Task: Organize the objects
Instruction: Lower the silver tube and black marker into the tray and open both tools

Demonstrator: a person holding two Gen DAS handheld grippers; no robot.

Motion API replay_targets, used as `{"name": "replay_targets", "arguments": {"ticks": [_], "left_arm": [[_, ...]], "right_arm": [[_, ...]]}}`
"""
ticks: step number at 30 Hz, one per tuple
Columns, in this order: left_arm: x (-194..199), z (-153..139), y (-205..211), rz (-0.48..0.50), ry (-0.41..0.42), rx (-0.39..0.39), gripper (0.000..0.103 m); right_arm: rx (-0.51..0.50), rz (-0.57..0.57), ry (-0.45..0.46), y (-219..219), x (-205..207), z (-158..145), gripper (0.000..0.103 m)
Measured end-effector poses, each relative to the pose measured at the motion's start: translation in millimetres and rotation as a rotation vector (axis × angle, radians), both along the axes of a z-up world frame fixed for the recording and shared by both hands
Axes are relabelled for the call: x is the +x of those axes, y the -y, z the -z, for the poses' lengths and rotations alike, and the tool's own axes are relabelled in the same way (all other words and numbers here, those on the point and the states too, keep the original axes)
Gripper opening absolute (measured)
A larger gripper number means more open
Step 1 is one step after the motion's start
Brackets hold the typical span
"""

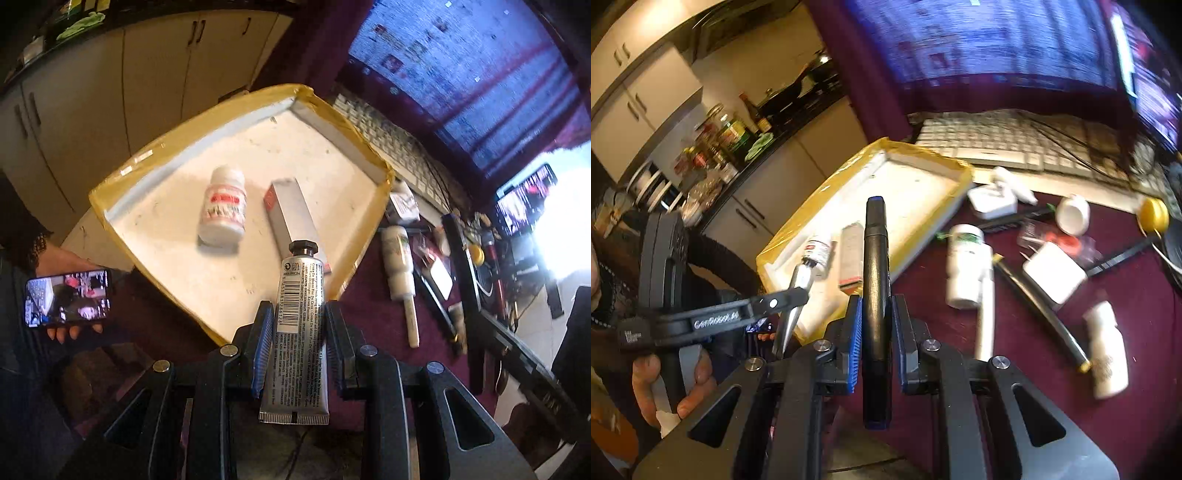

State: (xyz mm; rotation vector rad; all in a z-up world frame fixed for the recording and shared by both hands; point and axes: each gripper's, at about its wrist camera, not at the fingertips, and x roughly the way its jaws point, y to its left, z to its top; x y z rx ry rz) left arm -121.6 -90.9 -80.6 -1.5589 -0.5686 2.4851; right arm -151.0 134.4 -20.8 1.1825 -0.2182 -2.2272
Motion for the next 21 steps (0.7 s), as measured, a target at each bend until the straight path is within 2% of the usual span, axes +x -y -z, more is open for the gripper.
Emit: {"name": "replay_targets", "arguments": {"ticks": [6, 10, 14, 21], "left_arm": [[-28.0, 2.5, 14.4, -0.055, 0.006, -0.031, 0.024], [-46.3, 17.0, 18.1, -0.054, 0.056, 0.010, 0.024], [-58.0, 31.3, 11.5, -0.054, 0.094, -0.012, 0.024], [-66.9, 41.5, 5.6, -0.074, 0.080, -0.044, 0.024]], "right_arm": [[0.012, -0.050, 0.040, 36.3, -21.5, 9.4, 0.013], [0.014, -0.067, 0.041, 50.8, -35.3, 5.4, 0.013], [0.032, -0.077, 0.047, 65.6, -49.1, 10.1, 0.013], [0.041, -0.011, 0.099, 74.1, -82.1, 39.7, 0.013]]}}
